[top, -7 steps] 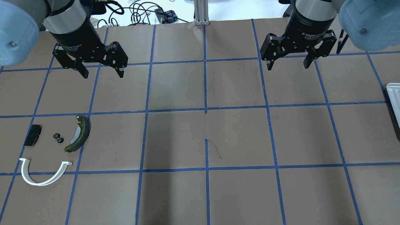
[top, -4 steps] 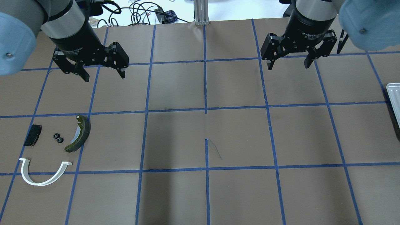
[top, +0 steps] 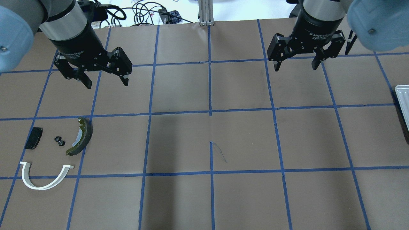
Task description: Place bearing gear from tray to pile
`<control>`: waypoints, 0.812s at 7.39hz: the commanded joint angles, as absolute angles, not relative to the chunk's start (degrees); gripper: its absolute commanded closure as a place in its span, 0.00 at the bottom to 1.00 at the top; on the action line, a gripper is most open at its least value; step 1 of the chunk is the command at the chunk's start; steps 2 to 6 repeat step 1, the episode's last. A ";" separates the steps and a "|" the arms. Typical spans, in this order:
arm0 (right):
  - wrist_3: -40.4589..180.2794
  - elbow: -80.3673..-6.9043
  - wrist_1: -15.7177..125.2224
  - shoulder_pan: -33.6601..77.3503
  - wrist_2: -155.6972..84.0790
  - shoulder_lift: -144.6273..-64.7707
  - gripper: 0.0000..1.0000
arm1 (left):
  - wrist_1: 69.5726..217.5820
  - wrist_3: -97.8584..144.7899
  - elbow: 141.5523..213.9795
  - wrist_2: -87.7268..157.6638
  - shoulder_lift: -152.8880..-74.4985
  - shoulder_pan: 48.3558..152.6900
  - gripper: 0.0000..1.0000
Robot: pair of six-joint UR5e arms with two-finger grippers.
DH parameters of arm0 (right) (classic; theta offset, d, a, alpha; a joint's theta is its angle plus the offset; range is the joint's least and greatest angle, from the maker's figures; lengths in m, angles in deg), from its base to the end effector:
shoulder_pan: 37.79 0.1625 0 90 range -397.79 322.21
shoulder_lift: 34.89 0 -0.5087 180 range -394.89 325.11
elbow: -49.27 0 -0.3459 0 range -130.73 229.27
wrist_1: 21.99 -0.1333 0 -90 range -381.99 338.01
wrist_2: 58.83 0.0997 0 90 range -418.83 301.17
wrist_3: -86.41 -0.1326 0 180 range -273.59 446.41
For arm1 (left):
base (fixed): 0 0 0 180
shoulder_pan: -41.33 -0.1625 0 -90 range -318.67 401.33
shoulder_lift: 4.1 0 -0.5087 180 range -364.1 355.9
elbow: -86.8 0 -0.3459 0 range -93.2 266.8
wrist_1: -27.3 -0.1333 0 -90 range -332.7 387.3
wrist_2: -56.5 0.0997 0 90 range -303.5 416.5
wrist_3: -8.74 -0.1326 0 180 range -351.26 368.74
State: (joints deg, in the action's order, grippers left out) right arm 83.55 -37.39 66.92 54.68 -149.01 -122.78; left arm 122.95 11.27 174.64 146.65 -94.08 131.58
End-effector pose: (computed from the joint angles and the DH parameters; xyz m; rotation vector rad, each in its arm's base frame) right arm 0.1528 -0.4584 0.5459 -0.0107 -3.1385 0.0041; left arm -0.1349 -0.4364 0.5460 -0.0623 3.1355 0.0949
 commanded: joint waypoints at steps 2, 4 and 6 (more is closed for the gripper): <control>83.51 -37.39 67.04 54.67 -149.01 -122.78 0.00 | 122.84 11.28 174.78 146.59 -93.84 131.59 0.00; 83.51 -37.39 67.04 54.67 -149.01 -122.78 0.00 | 122.84 11.28 174.78 146.59 -93.84 131.59 0.00; 83.51 -37.39 67.04 54.67 -149.01 -122.78 0.00 | 122.84 11.28 174.78 146.59 -93.84 131.59 0.00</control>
